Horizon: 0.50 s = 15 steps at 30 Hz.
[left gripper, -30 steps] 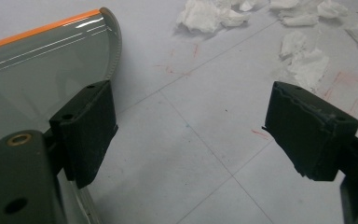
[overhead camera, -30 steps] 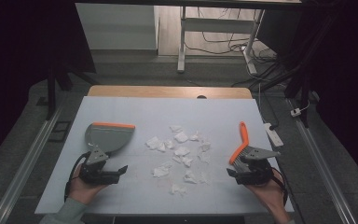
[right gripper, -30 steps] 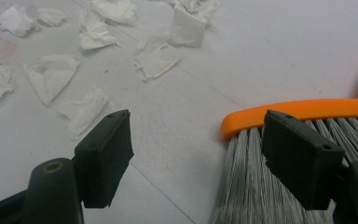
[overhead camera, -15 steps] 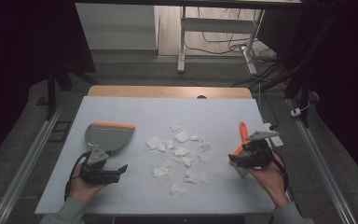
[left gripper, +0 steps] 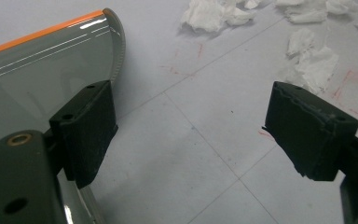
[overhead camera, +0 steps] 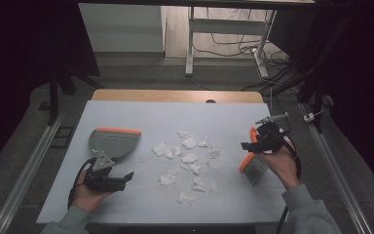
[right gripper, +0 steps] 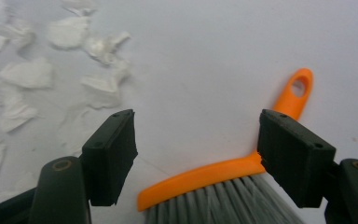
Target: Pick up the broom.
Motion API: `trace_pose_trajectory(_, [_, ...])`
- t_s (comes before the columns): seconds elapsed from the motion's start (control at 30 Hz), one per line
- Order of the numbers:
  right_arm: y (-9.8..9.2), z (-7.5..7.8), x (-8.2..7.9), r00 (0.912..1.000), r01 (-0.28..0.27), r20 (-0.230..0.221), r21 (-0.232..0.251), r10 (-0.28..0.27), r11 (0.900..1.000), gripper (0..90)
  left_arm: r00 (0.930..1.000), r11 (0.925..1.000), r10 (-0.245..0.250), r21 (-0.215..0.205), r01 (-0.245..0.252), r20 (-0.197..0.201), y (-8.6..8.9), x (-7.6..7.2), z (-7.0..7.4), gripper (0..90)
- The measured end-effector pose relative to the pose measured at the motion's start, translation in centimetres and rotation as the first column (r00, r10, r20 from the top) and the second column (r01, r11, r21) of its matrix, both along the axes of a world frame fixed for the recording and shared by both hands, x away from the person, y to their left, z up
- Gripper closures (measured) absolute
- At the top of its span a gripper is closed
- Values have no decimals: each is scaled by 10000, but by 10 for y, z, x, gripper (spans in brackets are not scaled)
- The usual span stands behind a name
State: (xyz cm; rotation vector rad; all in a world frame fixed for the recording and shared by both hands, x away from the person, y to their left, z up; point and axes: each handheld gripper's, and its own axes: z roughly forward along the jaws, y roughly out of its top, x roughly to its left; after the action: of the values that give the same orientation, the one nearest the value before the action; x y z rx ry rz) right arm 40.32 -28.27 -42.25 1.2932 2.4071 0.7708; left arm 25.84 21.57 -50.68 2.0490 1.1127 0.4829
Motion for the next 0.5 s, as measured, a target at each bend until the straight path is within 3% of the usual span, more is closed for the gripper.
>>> trace_pose_trajectory(0.13, [-6,-4,19,9961,688,-516,-485,-713,9965,282,10000,10000,26,-36,-26,46,0,-1,0,173])
trace_pose_trajectory(0.27, [-11,-10,30,9912,976,-824,-739,-1036,9925,282,10000,10000,10,-13,-10,39,0,-1,0,173])
trace_pose_trajectory(0.47, [-19,-24,47,9768,1508,-1369,-1059,-1646,9829,282,10000,10000,-51,-6,51,-43,-1,0,-2,173])
trace_pose_trajectory(0.5, [-20,-29,52,9709,1652,-1551,-1193,-1827,9790,282,10000,10000,-60,2,60,-54,-1,0,-2,173])
